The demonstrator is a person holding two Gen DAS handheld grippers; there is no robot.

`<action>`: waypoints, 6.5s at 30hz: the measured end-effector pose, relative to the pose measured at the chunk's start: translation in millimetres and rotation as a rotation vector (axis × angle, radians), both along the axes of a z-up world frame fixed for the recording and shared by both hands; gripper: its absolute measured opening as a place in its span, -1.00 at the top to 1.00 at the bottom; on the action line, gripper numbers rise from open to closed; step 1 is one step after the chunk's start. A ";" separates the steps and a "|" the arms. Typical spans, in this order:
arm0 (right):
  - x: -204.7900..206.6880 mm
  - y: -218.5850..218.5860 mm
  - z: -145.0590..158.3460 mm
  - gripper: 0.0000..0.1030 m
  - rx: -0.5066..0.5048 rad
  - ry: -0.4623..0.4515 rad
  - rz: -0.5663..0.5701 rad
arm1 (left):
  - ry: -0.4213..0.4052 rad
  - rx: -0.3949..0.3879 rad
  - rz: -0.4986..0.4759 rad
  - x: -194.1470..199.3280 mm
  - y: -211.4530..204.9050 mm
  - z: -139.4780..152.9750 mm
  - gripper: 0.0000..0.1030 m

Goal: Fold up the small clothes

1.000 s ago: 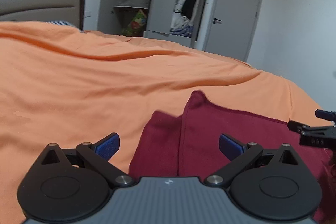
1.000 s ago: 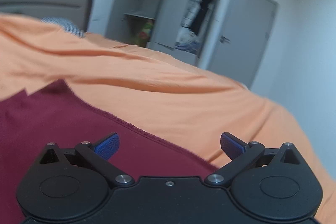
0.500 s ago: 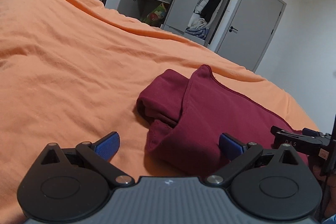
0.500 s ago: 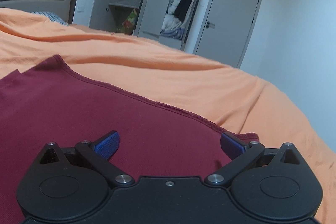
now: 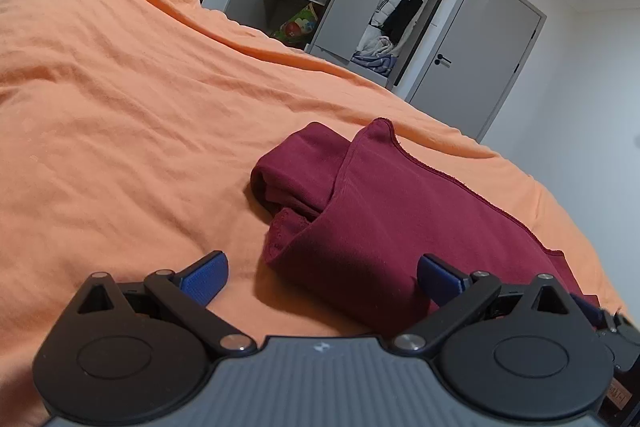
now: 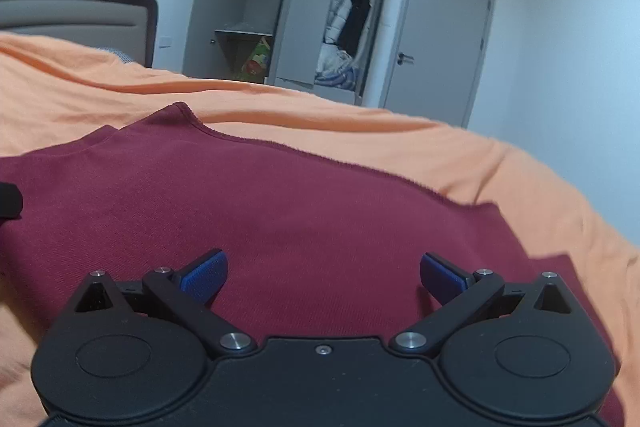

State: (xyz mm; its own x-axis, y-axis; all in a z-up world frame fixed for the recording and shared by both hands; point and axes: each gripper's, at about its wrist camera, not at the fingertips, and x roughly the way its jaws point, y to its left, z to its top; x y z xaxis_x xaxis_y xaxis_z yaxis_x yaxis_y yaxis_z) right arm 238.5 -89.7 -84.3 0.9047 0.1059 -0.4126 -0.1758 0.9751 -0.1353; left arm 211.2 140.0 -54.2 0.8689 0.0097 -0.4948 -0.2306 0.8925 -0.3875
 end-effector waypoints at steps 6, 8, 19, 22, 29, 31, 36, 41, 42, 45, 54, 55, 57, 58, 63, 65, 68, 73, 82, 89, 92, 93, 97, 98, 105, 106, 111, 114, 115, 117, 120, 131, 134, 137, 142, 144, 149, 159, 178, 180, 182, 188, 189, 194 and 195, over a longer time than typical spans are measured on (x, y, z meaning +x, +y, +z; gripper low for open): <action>-0.5 -9.9 -4.0 -0.99 0.090 0.043 -0.004 | 0.000 0.008 0.005 -2.0 -2.5 -2.2 -0.99; -1.0 -9.4 -3.7 -0.99 0.090 0.045 -0.005 | 0.004 0.009 0.007 -1.1 -2.6 -2.8 -0.99; -2.1 -9.1 -4.9 -0.99 0.095 0.047 -0.005 | 0.026 0.006 0.031 3.4 -4.8 -2.8 -0.99; -2.8 -10.4 -5.7 -0.99 0.105 0.047 -0.004 | 0.032 0.002 0.042 4.8 -5.1 -3.2 -0.99; -2.3 -13.5 -5.3 -0.99 0.119 0.050 -0.001 | 0.055 0.024 0.061 10.3 -10.3 -3.0 -0.99; -2.4 -14.8 -5.6 -0.99 0.121 0.049 -0.001 | 0.061 0.033 0.066 13.4 -12.5 -2.7 -0.99; -2.3 -15.0 -5.8 -0.99 0.125 0.049 0.000 | 0.068 0.025 0.079 20.3 -15.8 -0.5 -0.99; -2.8 -16.1 -6.6 -0.99 0.128 0.045 0.001 | 0.058 0.014 0.062 24.4 -23.1 3.6 -0.99; -2.8 -16.2 -6.7 -0.99 0.128 0.044 0.001 | 0.053 0.009 0.058 24.9 -24.0 3.9 -0.99; -3.3 -16.9 -7.3 -0.99 0.129 0.042 0.002 | 0.049 -0.004 0.071 25.9 -23.9 3.1 -0.98; -6.4 -18.8 -9.6 -0.99 0.127 0.028 0.003 | 0.058 -0.002 0.090 28.6 -24.4 1.4 -0.93; -6.7 -19.0 -9.7 -0.99 0.126 0.027 0.003 | 0.060 -0.001 0.091 29.3 -24.2 1.4 -0.94; -7.1 -18.5 -10.3 -0.99 0.123 0.023 0.002 | 0.063 -0.002 0.093 29.6 -23.7 1.3 -0.95; -7.4 -18.4 -10.7 -0.99 0.122 0.022 0.002 | 0.063 -0.002 0.094 29.4 -24.0 1.4 -0.95; -8.3 -17.6 -12.0 -0.99 0.120 0.018 0.002 | 0.066 -0.002 0.096 29.4 -24.0 2.2 -0.95; -8.3 -17.8 -12.0 -0.99 0.119 0.018 0.001 | 0.065 -0.003 0.098 29.5 -24.2 2.1 -0.95; -8.3 -17.6 -12.0 -0.99 0.120 0.017 0.001 | 0.064 -0.005 0.101 30.1 -24.9 2.1 -0.95; -9.4 -17.4 -12.8 -0.99 0.120 0.013 0.002 | 0.068 0.001 0.104 30.8 -26.0 2.2 -0.94; -9.1 -17.0 -13.0 -0.99 0.119 0.012 0.002 | 0.068 0.013 0.116 30.1 -24.0 3.8 -0.80; -8.9 -17.1 -13.3 -0.99 0.119 0.013 0.001 | 0.040 -0.026 0.163 23.8 -10.4 5.0 -0.26; -8.8 -16.9 -13.4 -0.99 0.119 0.013 0.001 | 0.028 -0.053 0.178 21.4 -4.4 4.2 -0.06; -8.7 -16.9 -13.4 -0.99 0.119 0.013 0.001 | 0.026 -0.057 0.178 21.3 -3.9 4.2 0.00; -8.7 -16.7 -13.9 -0.99 0.120 0.012 0.001 | 0.017 -0.059 0.167 21.3 -4.8 4.5 0.28; -8.6 -16.9 -13.7 -0.99 0.119 0.012 0.001 | 0.015 -0.056 0.161 21.4 -5.9 4.9 0.32; -8.3 -16.5 -14.2 -0.99 0.120 0.012 0.001 | -0.017 0.011 0.122 21.7 -17.0 10.8 0.62; -8.3 -16.6 -14.2 -0.99 0.120 0.012 0.000 | -0.021 0.019 0.119 21.5 -18.2 11.7 0.63; -7.7 -16.5 -14.1 -0.99 0.119 0.018 0.000 | -0.028 0.031 0.102 21.3 -19.1 15.9 0.65; -6.3 -18.0 -12.8 -0.99 0.120 0.031 0.002 | -0.030 0.048 0.085 22.0 -20.1 20.5 0.65; -5.8 -17.9 -12.4 -0.99 0.119 0.034 0.002 | -0.030 0.053 0.082 22.8 -20.8 22.0 0.65; -5.2 -18.2 -11.2 -0.99 0.119 0.039 0.003 | -0.031 0.062 0.074 24.3 -22.7 26.1 0.65; -4.2 -19.1 -8.7 -0.99 0.120 0.046 0.007 | -0.031 0.076 0.065 26.0 -25.4 31.6 0.65; 0.6 -24.4 -1.7 -0.99 0.119 0.067 0.028 | -0.035 0.106 0.052 28.3 -30.9 39.7 0.66; 0.9 -25.0 -2.1 -0.99 0.119 0.066 0.032 | -0.033 0.111 0.050 28.5 -30.0 39.3 0.66; -0.9 -26.9 -2.4 -0.99 0.120 0.066 0.037 | -0.031 0.119 0.049 29.0 -31.0 40.5 0.67; -1.9 -33.7 -0.6 -0.99 0.138 0.073 0.054 | -0.028 0.141 0.041 32.1 -33.9 44.7 0.67; -2.8 -37.4 0.2 -0.99 0.142 0.074 0.060 | -0.030 0.149 0.037 33.0 -35.5 46.9 0.67; -6.1 -45.1 3.0 -0.99 0.143 0.075 0.073 | -0.034 0.176 0.025 34.6 -41.5 52.6 0.68; -13.7 -55.5 10.5 -0.99 0.120 0.066 0.078 | -0.043 0.215 0.016 31.5 -54.4 62.1 0.69; -22.2 -122.3 24.1 -0.99 0.204 0.056 -0.073 | -0.139 0.295 -0.169 52.9 -126.0 109.2 0.73; -26.0 -130.8 25.7 -0.99 0.215 0.054 -0.103 | -0.158 0.297 -0.214 57.8 -141.6 116.4 0.73; -30.2 -141.9 26.9 -0.99 0.229 0.050 -0.141 | -0.173 0.310 -0.267 62.0 -161.0 120.4 0.73; -43.3 -178.5 24.6 -0.99 0.245 0.052 -0.250 | -0.193 0.345 -0.444 61.2 -221.2 114.1 0.73; -45.6 -184.9 23.7 -0.99 0.245 0.054 -0.271 | -0.188 0.349 -0.477 59.8 -230.5 109.9 0.73; -57.8 -216.5 14.1 -0.99 0.256 0.074 -0.366 | -0.119 0.393 -0.639 49.3 -265.7 74.8 0.74; -59.7 -222.0 11.6 -0.99 0.262 0.080 -0.384 | -0.096 0.406 -0.657 47.1 -270.3 66.1 0.74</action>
